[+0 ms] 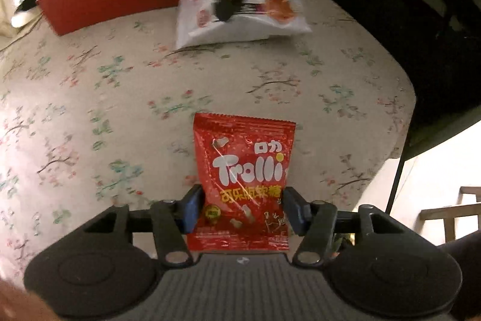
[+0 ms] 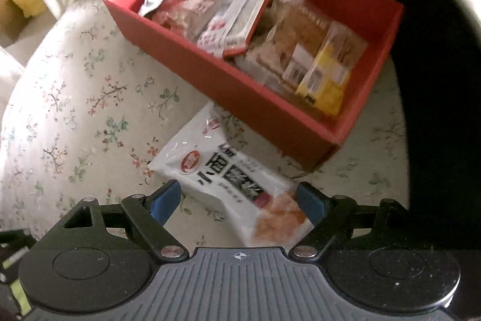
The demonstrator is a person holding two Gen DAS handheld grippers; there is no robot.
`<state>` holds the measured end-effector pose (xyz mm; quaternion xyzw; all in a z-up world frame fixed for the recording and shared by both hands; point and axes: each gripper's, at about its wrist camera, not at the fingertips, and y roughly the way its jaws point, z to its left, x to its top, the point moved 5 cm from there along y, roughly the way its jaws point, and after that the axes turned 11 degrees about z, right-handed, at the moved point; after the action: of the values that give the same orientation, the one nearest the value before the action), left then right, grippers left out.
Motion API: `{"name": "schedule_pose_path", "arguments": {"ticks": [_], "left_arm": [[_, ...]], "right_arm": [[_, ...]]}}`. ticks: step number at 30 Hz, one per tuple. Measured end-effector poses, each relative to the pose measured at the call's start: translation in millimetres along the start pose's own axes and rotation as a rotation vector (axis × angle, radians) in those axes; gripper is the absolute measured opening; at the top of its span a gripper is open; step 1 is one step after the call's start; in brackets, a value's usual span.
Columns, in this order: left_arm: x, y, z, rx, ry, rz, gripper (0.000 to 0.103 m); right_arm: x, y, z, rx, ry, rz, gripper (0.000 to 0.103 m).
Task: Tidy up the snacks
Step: 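Grasp red Trolli bag with left gripper while right gripper grasps white spicy-strip bag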
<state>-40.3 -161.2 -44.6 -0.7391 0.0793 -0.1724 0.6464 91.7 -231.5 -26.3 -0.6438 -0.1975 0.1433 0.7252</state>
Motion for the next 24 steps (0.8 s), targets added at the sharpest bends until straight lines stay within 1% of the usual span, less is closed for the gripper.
{"name": "schedule_pose_path", "arguments": {"ticks": [2, 4, 5, 7, 8, 10, 11, 13, 14, 16, 18, 20, 22, 23, 24], "left_arm": [[-2, -1, 13, 0.003, -0.021, 0.004, 0.049], [-2, -2, 24, 0.024, -0.038, 0.006, 0.049], [-1, -3, 30, 0.025, -0.043, 0.004, 0.049], [2, -4, 39, 0.016, -0.044, 0.004, 0.049], [3, -4, 42, 0.019, -0.041, 0.004, 0.049], [3, -6, 46, 0.042, -0.031, -0.003, 0.049], [3, -7, 50, 0.044, -0.037, -0.007, 0.050], [3, -7, 57, 0.017, -0.056, 0.001, 0.050], [4, -8, 60, 0.003, -0.066, 0.001, 0.050], [4, -8, 62, 0.003, -0.058, -0.003, 0.050], [4, -9, 60, -0.001, -0.040, -0.002, 0.050], [4, -7, 57, -0.017, -0.018, 0.002, 0.050], [5, -7, 54, -0.018, 0.000, 0.001, 0.050], [5, -7, 53, -0.015, 0.011, 0.000, 0.051], [5, -7, 53, -0.013, 0.024, 0.002, 0.051]], "right_arm": [[-7, -1, 8, 0.042, -0.012, 0.004, 0.091], [-18, -3, 17, 0.121, -0.018, 0.022, 0.091], [-24, -5, 21, 0.147, -0.033, 0.029, 0.091], [-32, -15, 25, 0.149, -0.059, 0.009, 0.091], [-31, -20, 24, 0.135, -0.057, -0.007, 0.091], [-25, -21, 15, 0.053, -0.043, -0.034, 0.096], [-19, -17, 9, 0.013, -0.029, -0.031, 0.096], [-9, -7, 2, -0.028, -0.022, -0.015, 0.096], [-4, 0, 2, -0.053, -0.047, 0.003, 0.096], [2, 12, 6, -0.085, -0.104, 0.042, 0.097], [3, 23, 11, -0.087, -0.129, 0.068, 0.096], [2, 27, 18, -0.118, -0.154, 0.068, 0.097], [-1, 25, 16, -0.098, -0.116, 0.072, 0.096], [-5, 24, 14, -0.097, -0.078, 0.063, 0.096], [-10, 23, 14, -0.100, -0.067, 0.055, 0.095]]}}
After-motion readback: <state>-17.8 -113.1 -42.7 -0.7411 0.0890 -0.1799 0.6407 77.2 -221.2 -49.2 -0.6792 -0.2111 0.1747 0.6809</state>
